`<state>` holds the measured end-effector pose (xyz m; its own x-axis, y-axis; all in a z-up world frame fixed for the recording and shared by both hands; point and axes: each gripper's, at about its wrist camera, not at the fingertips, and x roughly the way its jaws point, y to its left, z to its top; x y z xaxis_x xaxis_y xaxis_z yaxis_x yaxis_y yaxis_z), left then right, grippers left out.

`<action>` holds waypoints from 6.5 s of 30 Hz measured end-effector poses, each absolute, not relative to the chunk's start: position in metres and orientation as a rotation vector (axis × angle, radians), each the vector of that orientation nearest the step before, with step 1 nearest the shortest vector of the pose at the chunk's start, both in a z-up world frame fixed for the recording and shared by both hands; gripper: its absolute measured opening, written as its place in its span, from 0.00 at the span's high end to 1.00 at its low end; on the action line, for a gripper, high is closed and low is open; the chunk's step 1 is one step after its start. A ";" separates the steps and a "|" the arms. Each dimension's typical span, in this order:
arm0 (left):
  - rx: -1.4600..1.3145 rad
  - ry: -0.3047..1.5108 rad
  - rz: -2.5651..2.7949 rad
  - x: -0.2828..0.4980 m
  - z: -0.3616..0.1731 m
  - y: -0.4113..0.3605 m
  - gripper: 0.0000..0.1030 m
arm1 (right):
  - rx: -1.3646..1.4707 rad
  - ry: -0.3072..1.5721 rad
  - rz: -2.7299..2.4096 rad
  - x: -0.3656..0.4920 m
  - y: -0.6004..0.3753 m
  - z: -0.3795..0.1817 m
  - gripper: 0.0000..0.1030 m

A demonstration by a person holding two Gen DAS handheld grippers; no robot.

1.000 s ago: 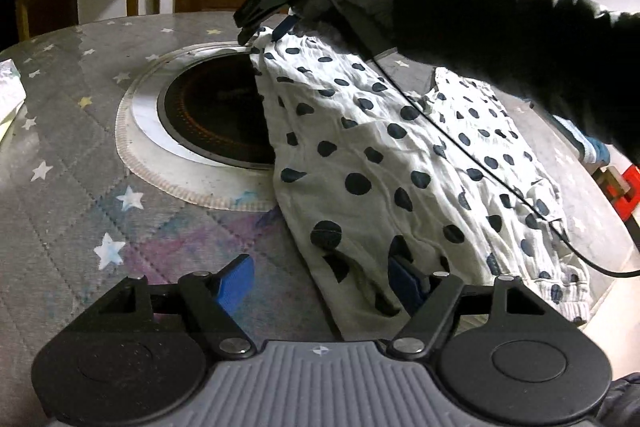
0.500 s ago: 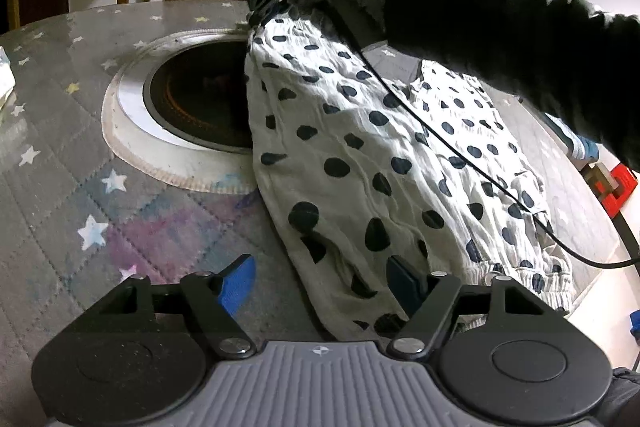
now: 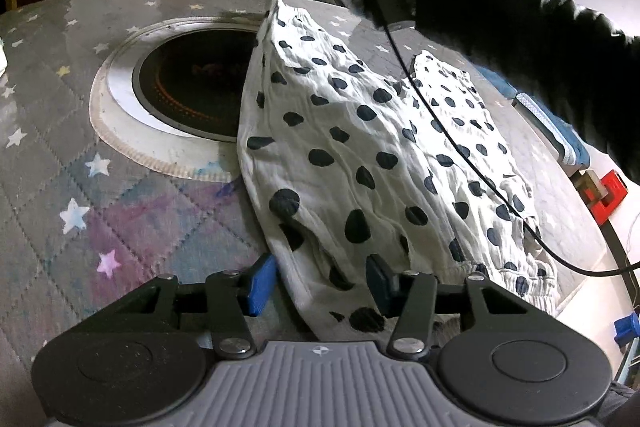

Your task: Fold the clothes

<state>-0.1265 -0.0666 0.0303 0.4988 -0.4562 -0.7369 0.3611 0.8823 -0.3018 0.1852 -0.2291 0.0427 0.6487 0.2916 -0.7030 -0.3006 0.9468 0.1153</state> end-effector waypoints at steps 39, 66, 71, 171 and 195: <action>0.105 0.786 -1.019 -0.148 0.087 -0.200 0.96 | 0.190 0.683 0.014 0.086 -0.524 0.084 0.96; 0.184 0.926 -1.119 -0.132 0.058 -0.249 0.93 | 0.186 0.747 0.032 0.094 -0.560 0.023 0.76; 0.177 0.924 -1.096 -0.126 0.059 -0.248 0.90 | 0.130 0.762 0.086 0.114 -0.536 0.011 0.59; 0.244 0.802 -1.084 -0.172 0.056 -0.204 0.90 | 0.276 0.846 0.388 -0.204 -0.460 0.025 0.92; 0.202 0.859 -1.196 -0.159 0.049 -0.238 0.82 | 0.319 0.770 0.225 -0.167 -0.514 0.028 0.84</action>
